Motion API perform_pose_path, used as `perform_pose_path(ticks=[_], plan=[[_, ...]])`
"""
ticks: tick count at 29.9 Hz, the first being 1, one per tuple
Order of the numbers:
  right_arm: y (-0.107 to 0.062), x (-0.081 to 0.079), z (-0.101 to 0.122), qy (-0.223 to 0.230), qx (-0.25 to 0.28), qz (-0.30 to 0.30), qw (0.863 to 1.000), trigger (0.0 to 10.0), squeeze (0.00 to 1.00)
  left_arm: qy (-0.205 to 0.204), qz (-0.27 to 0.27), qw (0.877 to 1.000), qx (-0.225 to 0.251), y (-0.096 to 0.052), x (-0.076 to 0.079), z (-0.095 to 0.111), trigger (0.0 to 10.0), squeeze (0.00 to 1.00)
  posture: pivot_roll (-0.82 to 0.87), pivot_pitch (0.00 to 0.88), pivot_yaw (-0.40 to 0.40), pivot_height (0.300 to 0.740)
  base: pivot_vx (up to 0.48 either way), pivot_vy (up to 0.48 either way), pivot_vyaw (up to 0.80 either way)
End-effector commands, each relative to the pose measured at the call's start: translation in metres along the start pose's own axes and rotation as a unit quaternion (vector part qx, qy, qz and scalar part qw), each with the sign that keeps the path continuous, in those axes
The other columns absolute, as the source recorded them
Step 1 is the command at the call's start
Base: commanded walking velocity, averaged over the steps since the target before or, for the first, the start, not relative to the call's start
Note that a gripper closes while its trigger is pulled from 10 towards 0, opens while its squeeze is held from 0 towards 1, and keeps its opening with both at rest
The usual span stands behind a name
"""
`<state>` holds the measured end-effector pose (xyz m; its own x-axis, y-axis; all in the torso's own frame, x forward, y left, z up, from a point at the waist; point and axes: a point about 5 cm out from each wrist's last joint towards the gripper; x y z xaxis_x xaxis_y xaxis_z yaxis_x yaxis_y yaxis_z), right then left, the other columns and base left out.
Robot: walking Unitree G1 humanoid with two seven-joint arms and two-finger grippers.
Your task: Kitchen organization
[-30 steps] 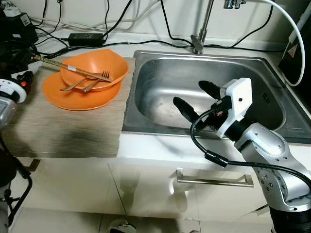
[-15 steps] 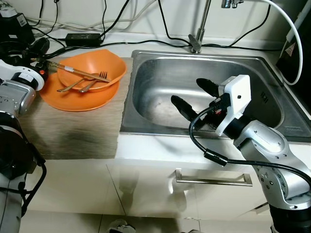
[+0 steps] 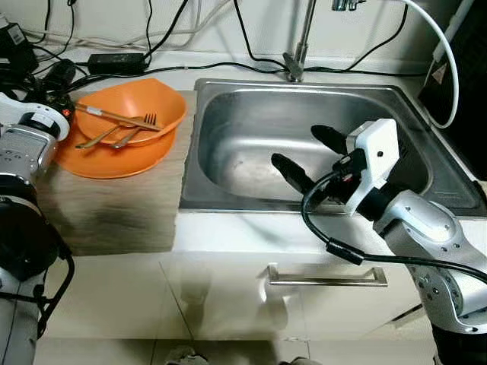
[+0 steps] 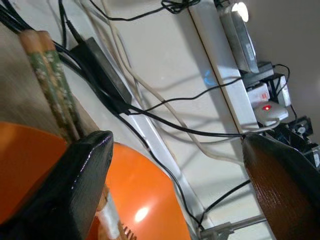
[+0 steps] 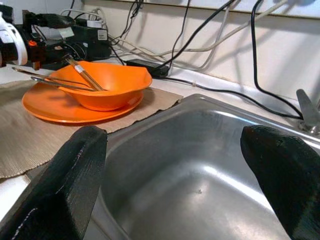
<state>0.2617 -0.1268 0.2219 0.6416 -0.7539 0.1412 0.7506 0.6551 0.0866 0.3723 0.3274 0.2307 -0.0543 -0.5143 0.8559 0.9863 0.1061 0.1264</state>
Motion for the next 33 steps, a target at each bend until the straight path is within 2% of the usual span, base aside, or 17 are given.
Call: perform_pose_path(ticks=[1,4,5,7,8,9,10,33], plan=[[-0.0025,0.0018,0.0036,-0.003,0.001,0.001,1.000,10.0,0.00,0.004,0.018,1.000,0.006,-0.0026,-0.0058,0.0026,10.0,0.00,-0.11,0.047,-0.020,0.740,0.000,0.000,0.00],[-0.0026,0.0019,0.0038,-0.003,0.000,0.002,1.000,10.0,0.00,0.003,0.022,1.000,0.009,-0.0032,-0.0073,0.0032,10.0,0.00,-0.12,0.046,-0.023,0.740,0.000,0.000,0.00],[-0.0028,0.0016,0.0041,-0.003,-0.001,0.004,1.000,10.0,0.00,0.003,0.025,1.000,0.011,-0.0034,-0.0081,0.0030,7.0,0.00,-0.12,0.047,-0.025,0.740,0.000,0.000,0.00],[-0.0029,0.0014,0.0042,-0.003,-0.002,0.004,1.000,10.0,0.00,0.004,0.026,1.000,0.012,-0.0034,-0.0083,0.0029,7.0,0.00,-0.12,0.047,-0.025,0.740,0.000,0.000,0.00],[-0.0030,0.0013,0.0042,-0.003,-0.002,0.004,1.000,10.0,0.00,0.004,0.028,1.000,0.013,-0.0033,-0.0087,0.0024,3.2,0.00,-0.12,0.047,-0.025,0.740,0.000,0.000,0.00],[-0.0032,0.0013,0.0042,-0.003,-0.003,0.004,1.000,10.0,0.00,0.004,0.029,0.999,0.013,-0.0033,-0.0090,0.0020,3.2,0.00,-0.12,0.047,-0.025,0.740,0.000,0.000,0.00],[-0.0034,0.0014,0.0042,-0.003,-0.004,0.004,1.000,10.0,0.00,0.005,0.032,0.999,0.014,-0.0032,-0.0095,0.0013,0.0,0.00,-0.13,0.047,-0.024,0.740,0.000,0.000,0.00],[-0.0065,0.0052,0.0080,-0.010,-0.009,-0.001,1.000,10.0,0.00,0.024,0.056,0.998,0.016,-0.0026,-0.0128,-0.0030,0.0,0.00,-0.16,0.054,-0.029,0.740,0.000,0.000,0.00]])
Point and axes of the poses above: a point about 5 cm out from each wrist's last joint towards the gripper, its own y axis pointing out of the wrist towards the gripper, its own z axis along the axis of the wrist's last joint, x = y × z, and after that the axes turned 1 degree about -y, right-handed
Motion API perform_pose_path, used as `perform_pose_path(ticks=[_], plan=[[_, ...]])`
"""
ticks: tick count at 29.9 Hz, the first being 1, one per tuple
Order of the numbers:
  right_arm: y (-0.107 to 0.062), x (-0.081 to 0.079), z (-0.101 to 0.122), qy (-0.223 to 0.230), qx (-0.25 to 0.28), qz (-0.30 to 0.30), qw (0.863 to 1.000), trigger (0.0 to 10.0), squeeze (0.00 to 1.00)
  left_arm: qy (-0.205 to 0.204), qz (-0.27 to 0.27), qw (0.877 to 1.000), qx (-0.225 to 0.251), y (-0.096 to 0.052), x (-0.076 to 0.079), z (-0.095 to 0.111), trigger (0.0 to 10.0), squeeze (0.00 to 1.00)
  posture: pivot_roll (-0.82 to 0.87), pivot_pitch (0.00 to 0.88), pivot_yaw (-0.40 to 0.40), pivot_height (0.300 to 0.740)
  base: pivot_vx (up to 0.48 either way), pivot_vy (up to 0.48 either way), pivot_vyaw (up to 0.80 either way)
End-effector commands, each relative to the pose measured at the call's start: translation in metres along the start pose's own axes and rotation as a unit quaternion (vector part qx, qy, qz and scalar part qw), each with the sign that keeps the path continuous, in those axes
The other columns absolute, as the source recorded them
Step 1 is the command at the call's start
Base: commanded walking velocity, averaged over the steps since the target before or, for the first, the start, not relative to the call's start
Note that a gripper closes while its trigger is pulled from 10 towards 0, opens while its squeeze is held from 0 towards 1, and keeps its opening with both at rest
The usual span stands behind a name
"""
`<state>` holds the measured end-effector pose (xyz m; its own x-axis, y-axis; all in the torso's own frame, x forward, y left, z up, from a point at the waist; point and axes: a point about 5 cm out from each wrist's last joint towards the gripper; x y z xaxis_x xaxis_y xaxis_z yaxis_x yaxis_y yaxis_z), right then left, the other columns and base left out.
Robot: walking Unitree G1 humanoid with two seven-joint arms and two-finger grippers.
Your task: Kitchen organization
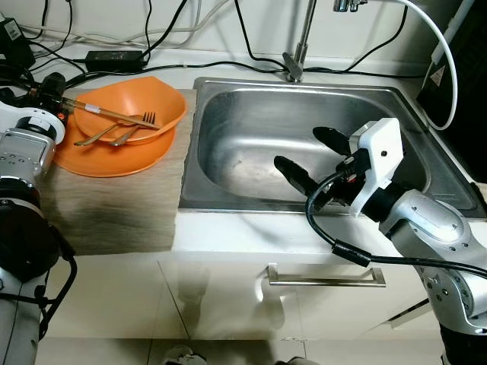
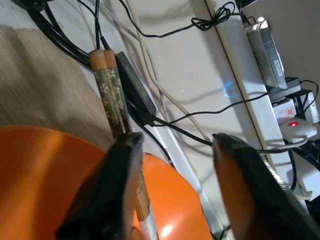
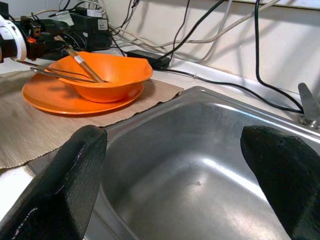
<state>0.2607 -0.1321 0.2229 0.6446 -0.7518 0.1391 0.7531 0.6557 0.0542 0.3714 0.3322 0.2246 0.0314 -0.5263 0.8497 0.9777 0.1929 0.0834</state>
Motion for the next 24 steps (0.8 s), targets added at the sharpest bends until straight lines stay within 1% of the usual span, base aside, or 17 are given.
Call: perform_pose_path(ticks=[1,10,24], plan=[[-0.0024,0.0018,0.0072,-0.011,0.007,-0.003,1.000,10.0,0.00,0.012,0.015,1.000,-0.011,-0.0013,-0.0054,-0.0042,0.0,0.00,-0.15,0.053,-0.029,0.740,0.000,0.000,0.00],[-0.0019,0.0022,0.0081,-0.012,0.008,-0.003,1.000,10.0,0.00,0.023,0.023,0.999,-0.011,-0.0022,-0.0077,-0.0031,0.0,0.00,-0.15,0.053,-0.030,0.740,0.000,0.000,0.00],[-0.0004,0.0025,0.0091,-0.013,0.010,-0.003,1.000,10.0,0.00,0.027,0.027,0.999,-0.008,-0.0031,-0.0097,-0.0014,0.0,0.00,-0.15,0.051,-0.029,0.740,0.000,0.000,0.00]])
Point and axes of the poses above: a point about 5 cm out from each wrist's last joint towards the gripper, its own y axis pointing out of the wrist towards the gripper, its own z axis along the axis of the wrist's last joint, x = y × z, and after that the axes turned 1 degree about -y, right-handed
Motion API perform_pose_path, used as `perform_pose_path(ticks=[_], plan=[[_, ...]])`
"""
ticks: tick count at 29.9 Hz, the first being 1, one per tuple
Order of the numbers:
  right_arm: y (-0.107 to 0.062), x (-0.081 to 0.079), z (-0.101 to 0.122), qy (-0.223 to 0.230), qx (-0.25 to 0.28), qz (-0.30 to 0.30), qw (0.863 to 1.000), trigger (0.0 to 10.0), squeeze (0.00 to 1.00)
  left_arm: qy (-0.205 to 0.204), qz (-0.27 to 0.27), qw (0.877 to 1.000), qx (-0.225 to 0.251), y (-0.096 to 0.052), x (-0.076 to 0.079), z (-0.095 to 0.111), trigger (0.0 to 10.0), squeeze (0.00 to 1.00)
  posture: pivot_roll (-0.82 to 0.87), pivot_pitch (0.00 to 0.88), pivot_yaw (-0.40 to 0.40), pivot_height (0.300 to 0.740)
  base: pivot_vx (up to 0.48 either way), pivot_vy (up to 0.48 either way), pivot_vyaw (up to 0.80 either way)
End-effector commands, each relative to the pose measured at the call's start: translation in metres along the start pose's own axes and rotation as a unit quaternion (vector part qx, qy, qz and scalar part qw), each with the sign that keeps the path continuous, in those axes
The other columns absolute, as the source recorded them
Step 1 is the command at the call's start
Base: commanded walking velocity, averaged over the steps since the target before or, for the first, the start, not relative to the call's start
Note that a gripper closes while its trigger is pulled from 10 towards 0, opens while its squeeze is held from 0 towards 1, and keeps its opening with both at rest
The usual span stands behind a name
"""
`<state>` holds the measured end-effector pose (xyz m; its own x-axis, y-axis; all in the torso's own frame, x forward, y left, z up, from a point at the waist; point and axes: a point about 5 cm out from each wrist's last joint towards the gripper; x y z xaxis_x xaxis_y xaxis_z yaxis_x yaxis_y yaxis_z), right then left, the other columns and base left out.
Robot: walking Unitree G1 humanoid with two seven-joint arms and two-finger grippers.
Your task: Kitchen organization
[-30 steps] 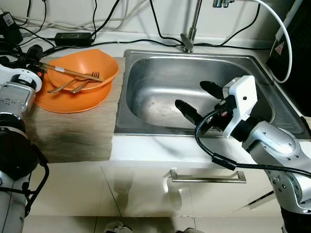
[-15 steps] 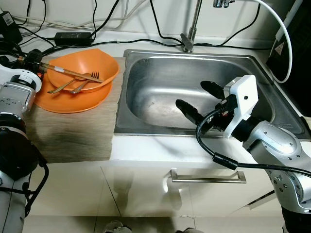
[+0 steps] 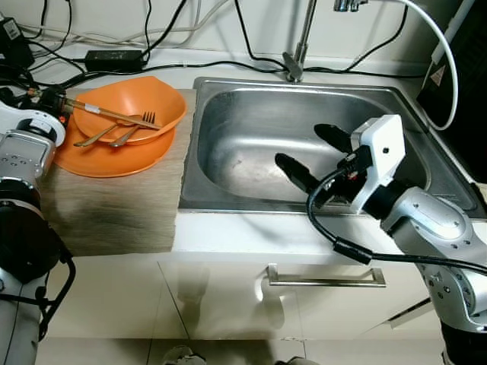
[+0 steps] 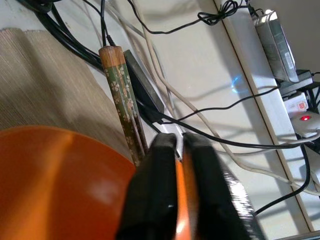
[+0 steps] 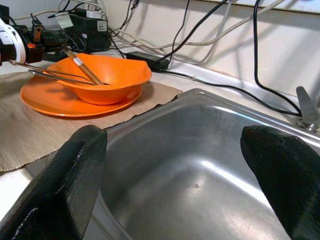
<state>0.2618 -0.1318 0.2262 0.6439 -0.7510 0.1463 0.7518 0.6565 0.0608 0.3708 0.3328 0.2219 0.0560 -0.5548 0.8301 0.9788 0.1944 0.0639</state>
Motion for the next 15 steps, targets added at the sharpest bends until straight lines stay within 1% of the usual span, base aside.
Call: perform_pose_path(ticks=[1,15], plan=[[-0.0015,0.0016,0.0060,-0.010,0.007,-0.004,1.000,10.0,0.00,0.008,0.019,1.000,-0.003,-0.0024,-0.0072,-0.0007,0.0,0.00,-0.15,0.051,-0.029,0.740,0.000,0.000,0.00],[-0.0003,0.0018,0.0062,-0.011,0.008,-0.004,1.000,10.0,0.00,0.010,0.023,1.000,0.001,-0.0029,-0.0084,0.0010,0.0,0.00,-0.15,0.048,-0.030,0.740,0.000,0.000,0.00]])
Point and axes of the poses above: a point about 5 cm out from each wrist's last joint towards the gripper, its own y axis pointing out of the wrist towards the gripper, its own z axis along the axis of the wrist's last joint, x = y × z, and after that the axes turned 1 degree about -y, right-handed
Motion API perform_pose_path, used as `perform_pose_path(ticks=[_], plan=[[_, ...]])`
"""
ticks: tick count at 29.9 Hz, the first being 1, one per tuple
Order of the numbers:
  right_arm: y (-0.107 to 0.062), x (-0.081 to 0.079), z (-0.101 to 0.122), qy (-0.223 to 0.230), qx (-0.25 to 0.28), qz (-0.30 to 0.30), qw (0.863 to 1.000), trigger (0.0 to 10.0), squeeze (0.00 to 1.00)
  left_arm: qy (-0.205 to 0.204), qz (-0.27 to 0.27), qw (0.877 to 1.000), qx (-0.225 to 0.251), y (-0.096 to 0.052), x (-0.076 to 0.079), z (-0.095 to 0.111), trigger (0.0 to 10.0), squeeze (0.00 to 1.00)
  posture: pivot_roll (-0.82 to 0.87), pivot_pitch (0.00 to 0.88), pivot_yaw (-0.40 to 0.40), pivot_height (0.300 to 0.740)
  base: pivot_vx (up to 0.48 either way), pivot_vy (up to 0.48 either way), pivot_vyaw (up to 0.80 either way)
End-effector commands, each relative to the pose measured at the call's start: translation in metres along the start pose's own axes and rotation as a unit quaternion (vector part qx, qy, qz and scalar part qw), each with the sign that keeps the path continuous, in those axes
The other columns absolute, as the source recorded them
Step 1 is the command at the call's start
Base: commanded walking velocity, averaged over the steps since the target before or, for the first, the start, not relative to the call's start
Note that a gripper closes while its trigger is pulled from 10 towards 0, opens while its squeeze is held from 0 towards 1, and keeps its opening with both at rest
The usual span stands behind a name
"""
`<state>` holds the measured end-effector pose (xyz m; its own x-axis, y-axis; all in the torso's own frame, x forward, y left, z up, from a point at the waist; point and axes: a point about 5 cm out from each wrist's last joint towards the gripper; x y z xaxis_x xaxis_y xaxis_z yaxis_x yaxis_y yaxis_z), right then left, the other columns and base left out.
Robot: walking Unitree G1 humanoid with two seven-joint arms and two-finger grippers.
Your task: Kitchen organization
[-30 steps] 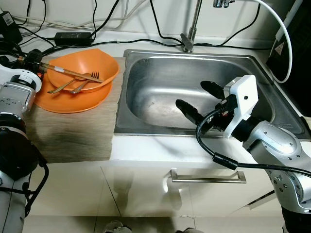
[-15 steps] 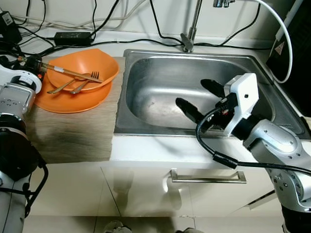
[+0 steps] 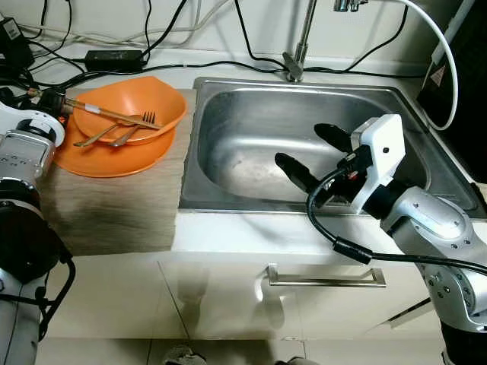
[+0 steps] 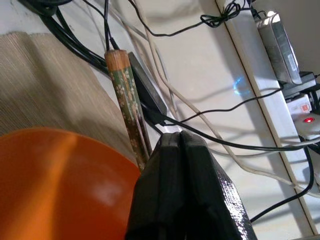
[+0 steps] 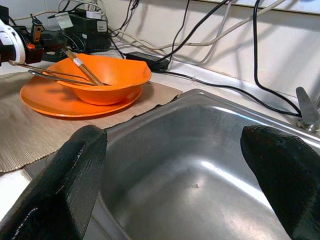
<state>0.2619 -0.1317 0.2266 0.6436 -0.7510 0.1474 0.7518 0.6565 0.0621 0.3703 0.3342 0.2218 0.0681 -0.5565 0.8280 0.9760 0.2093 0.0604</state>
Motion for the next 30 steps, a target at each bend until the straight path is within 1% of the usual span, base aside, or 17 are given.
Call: perform_pose_path(ticks=[1,3,6,8,9,12,14,16,19,22,23,26,29,30], plan=[[0.000,0.002,0.006,-0.010,0.008,-0.004,1.000,10.0,0.00,0.008,0.017,1.000,-0.004,-0.003,-0.008,0.000,0.0,0.00,-0.15,0.047,-0.030,0.740,0.000,0.000,0.00],[0.000,0.002,0.006,-0.010,0.008,-0.004,1.000,10.0,0.00,0.008,0.018,1.000,-0.002,-0.003,-0.008,0.001,0.0,0.00,-0.15,0.046,-0.029,0.740,0.000,0.000,0.00],[0.000,0.002,0.006,-0.011,0.009,-0.004,1.000,10.0,0.00,-0.005,0.014,1.000,0.011,-0.002,-0.005,0.006,0.0,0.00,-0.15,0.044,-0.029,0.740,0.000,0.000,0.00],[0.000,0.002,0.008,-0.012,0.011,-0.005,1.000,10.0,0.00,-0.043,-0.018,0.998,0.048,0.000,0.007,0.022,0.0,0.00,-0.15,0.039,-0.025,0.740,0.000,0.000,0.00],[0.000,0.002,0.008,-0.012,0.011,-0.005,1.000,10.0,0.00,-0.043,-0.018,0.998,0.048,0.000,0.007,0.022,0.0,0.00,-0.15,0.039,-0.025,0.740,0.000,0.000,0.00],[0.000,0.002,0.008,-0.012,0.014,-0.007,1.000,10.0,0.00,-0.086,-0.069,0.990,0.087,0.000,0.026,0.046,0.0,0.00,-0.14,0.034,-0.026,0.740,0.000,0.000,0.00],[0.001,0.002,0.008,-0.011,0.015,-0.006,1.000,10.0,0.00,-0.088,-0.092,0.987,0.095,0.000,0.035,0.055,0.0,0.00,-0.13,0.032,-0.028,0.740,0.000,0.000,0.00],[0.002,0.001,0.007,-0.009,0.016,-0.004,1.000,10.0,0.00,-0.080,-0.101,0.987,0.093,0.000,0.039,0.057,0.0,0.00,-0.13,0.028,-0.031,0.740,0.000,0.000,0.00],[0.005,0.000,0.006,-0.008,0.018,0.001,1.000,10.0,0.00,-0.068,-0.106,0.988,0.090,0.000,0.040,0.058,0.0,0.00,-0.12,0.020,-0.035,0.740,0.000,0.000,0.00],[0.007,-0.001,0.007,-0.008,0.021,0.004,1.000,10.0,0.00,-0.084,-0.103,0.986,0.099,-0.001,0.037,0.062,0.0,0.00,-0.12,0.017,-0.035,0.740,0.000,0.000,0.00],[0.007,-0.001,0.007,-0.007,0.021,0.005,1.000,10.0,0.00,-0.095,-0.107,0.984,0.103,-0.002,0.037,0.064,0.0,0.00,-0.11,0.015,-0.037,0.740,0.000,0.000,0.00],[0.008,-0.001,0.006,-0.007,0.021,0.006,1.000,10.0,0.00,-0.114,-0.134,0.980,0.097,-0.004,0.039,0.067,0.0,0.00,-0.11,0.010,-0.040,0.740,0.000,0.000,0.00],[0.008,-0.002,0.005,-0.005,0.020,0.006,1.000,10.0,0.00,-0.115,-0.169,0.975,0.083,-0.006,0.041,0.066,0.0,0.00,-0.10,0.007,-0.041,0.740,0.000,0.000,0.00],[0.008,-0.002,0.005,-0.005,0.020,0.006,1.000,10.0,0.00,-0.115,-0.169,0.975,0.083,-0.006,0.041,0.066,0.0,0.00,-0.10,0.007,-0.041,0.740,0.000,0.000,0.00]])
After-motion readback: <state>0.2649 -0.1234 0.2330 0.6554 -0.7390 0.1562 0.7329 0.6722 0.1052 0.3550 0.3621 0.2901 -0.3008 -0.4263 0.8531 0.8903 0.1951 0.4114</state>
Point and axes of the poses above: a point about 5 cm out from each wrist's last joint towards the gripper, its own y axis pointing out of the wrist towards the gripper, its own z axis along the axis of the wrist's last joint, x = y × z, and after that the axes turned 1 degree about -y, right-handed
